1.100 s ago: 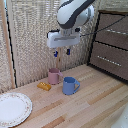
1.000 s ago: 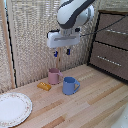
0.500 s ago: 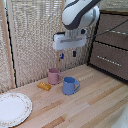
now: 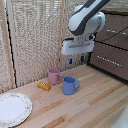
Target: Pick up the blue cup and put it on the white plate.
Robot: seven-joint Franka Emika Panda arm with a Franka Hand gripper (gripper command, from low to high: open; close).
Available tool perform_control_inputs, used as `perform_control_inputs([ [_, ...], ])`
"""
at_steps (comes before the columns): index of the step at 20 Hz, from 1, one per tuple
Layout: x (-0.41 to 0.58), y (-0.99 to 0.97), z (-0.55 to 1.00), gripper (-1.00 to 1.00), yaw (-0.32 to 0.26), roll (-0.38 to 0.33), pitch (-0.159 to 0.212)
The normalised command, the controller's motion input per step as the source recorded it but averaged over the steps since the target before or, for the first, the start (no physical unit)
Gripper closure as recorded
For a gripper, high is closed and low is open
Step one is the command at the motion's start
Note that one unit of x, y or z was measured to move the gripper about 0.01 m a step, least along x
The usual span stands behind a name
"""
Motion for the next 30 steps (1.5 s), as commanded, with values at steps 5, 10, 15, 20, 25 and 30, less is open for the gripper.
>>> perform_control_inputs([
  [5,-0.115,0.00,-0.35,-1.00,0.001,-0.009,0.054],
  [10,-0.053,0.00,-0.42,-1.00,0.005,-0.010,0.041],
  [15,-0.029,0.00,-0.42,-1.00,0.012,0.000,0.025],
  [20,-0.069,0.17,-0.38,-1.00,0.058,-0.024,0.024],
  [25,-0.020,0.27,-0.35,1.00,0.085,-0.071,0.005],
  [30,0.000,0.04,-0.29,1.00,0.103,-0.034,0.000],
])
